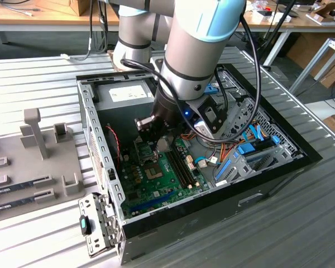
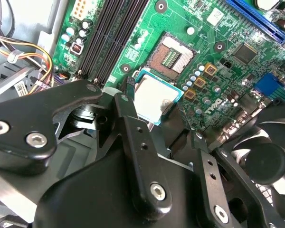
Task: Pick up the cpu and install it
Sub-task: 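Place the cpu into insertion slot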
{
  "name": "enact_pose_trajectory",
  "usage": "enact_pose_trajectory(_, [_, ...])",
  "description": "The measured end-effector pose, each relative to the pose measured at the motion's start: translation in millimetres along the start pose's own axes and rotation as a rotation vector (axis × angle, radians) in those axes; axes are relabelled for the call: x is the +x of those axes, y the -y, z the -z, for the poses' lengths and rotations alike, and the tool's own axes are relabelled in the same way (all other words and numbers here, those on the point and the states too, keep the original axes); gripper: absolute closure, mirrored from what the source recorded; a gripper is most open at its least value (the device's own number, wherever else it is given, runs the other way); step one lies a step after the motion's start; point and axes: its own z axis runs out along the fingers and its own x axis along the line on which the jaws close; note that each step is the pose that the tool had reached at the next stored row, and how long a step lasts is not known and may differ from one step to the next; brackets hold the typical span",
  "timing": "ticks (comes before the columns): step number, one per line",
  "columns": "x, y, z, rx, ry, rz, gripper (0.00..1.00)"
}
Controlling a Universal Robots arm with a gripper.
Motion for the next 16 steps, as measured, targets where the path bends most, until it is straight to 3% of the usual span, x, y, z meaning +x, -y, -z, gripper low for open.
enact_pose_trajectory(16, [0.0,2.7,-3.7,0.0000,0.0000,0.000,0.53])
